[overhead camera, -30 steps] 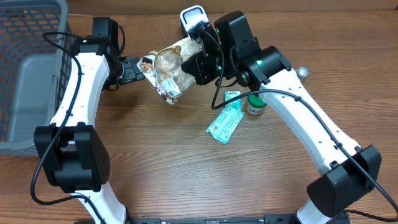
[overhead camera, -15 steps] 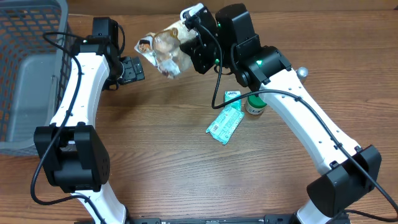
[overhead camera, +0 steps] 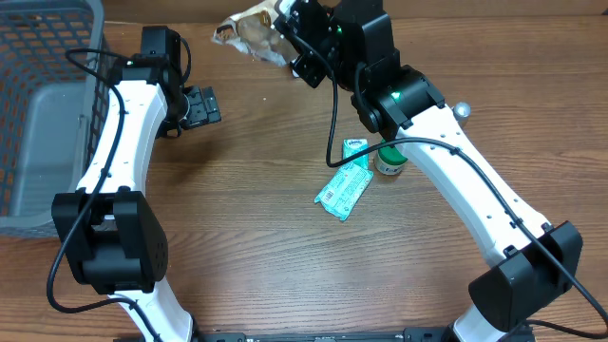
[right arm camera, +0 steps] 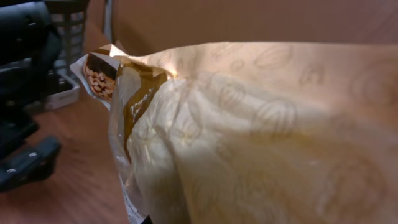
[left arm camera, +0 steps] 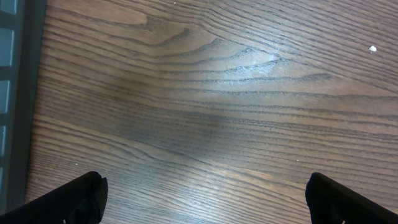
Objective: Scan the item barcode
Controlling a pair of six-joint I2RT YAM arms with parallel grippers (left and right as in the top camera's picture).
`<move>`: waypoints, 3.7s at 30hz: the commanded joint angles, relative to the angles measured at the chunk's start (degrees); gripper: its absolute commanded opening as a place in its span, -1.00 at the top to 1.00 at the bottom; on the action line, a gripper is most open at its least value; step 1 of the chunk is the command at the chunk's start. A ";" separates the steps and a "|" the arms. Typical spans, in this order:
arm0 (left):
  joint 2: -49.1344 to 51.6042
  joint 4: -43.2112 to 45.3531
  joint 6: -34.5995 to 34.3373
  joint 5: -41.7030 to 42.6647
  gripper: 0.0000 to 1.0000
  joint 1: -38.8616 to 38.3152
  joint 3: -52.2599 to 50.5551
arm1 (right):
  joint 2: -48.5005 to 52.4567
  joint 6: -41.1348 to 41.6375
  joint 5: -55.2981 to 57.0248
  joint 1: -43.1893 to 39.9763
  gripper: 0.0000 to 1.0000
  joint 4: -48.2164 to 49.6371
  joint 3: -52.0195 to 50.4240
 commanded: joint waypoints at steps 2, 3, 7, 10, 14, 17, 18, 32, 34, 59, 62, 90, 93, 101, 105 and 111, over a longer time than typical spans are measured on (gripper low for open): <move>0.28 0.04 0.44 -0.70 -0.99 -0.11 0.96 | -1.38 -4.55 5.77 -0.11 0.93 4.11 1.66; 0.28 0.04 0.44 -0.70 -0.99 -0.11 0.96 | -1.33 -4.55 6.38 -0.11 0.92 4.59 1.66; 0.28 0.04 0.44 -0.70 -0.99 -0.11 0.98 | -1.01 -8.04 6.97 -0.11 0.92 5.79 1.66; 0.28 0.04 0.44 -0.70 -0.99 -0.11 0.96 | -0.31 -9.49 6.97 -0.11 0.92 7.08 1.66; 0.28 0.04 0.44 -0.70 -0.99 -0.11 0.96 | 1.29 -11.41 7.02 -0.17 0.92 8.79 1.66; 0.28 0.04 0.44 -0.70 -0.99 -0.11 0.96 | 2.84 -14.82 7.04 -0.15 0.93 9.60 1.66; 0.28 0.04 0.44 -0.72 -0.99 -0.11 0.96 | 3.41 -15.06 7.28 -0.15 0.92 10.05 1.66; 0.28 0.04 0.44 -0.70 -0.99 -0.11 0.98 | 13.18 -20.06 15.69 -0.15 0.92 17.49 1.66; 0.28 0.04 0.44 -0.70 -0.99 -0.11 0.96 | 15.23 -21.05 19.28 -0.31 0.93 20.04 1.66; 0.28 0.04 0.44 -0.70 -0.99 -0.11 0.98 | 30.64 -15.58 25.38 -1.73 0.93 43.19 1.66; 0.28 0.04 0.44 -0.70 -0.99 -0.11 0.96 | 30.93 -10.73 25.24 -1.70 0.92 41.66 1.66; 0.28 0.04 0.44 -0.70 -0.99 -0.11 0.98 | 33.53 -4.22 21.90 -2.99 0.92 42.73 1.66; 0.28 0.04 0.44 -0.70 -0.99 -0.11 0.98 | 33.53 -4.20 21.70 -3.02 0.92 42.56 1.66; 0.28 0.04 0.44 -0.70 -0.99 -0.11 0.98 | 33.57 -3.96 21.68 -2.99 0.92 38.03 1.66; 0.28 0.07 0.44 -0.70 -0.99 -0.11 0.96 | 33.57 -3.96 18.73 -2.99 0.92 34.88 1.66; 0.28 0.04 0.44 -0.70 -0.99 -0.11 0.96 | 33.57 -3.93 15.08 -2.99 0.92 29.16 1.66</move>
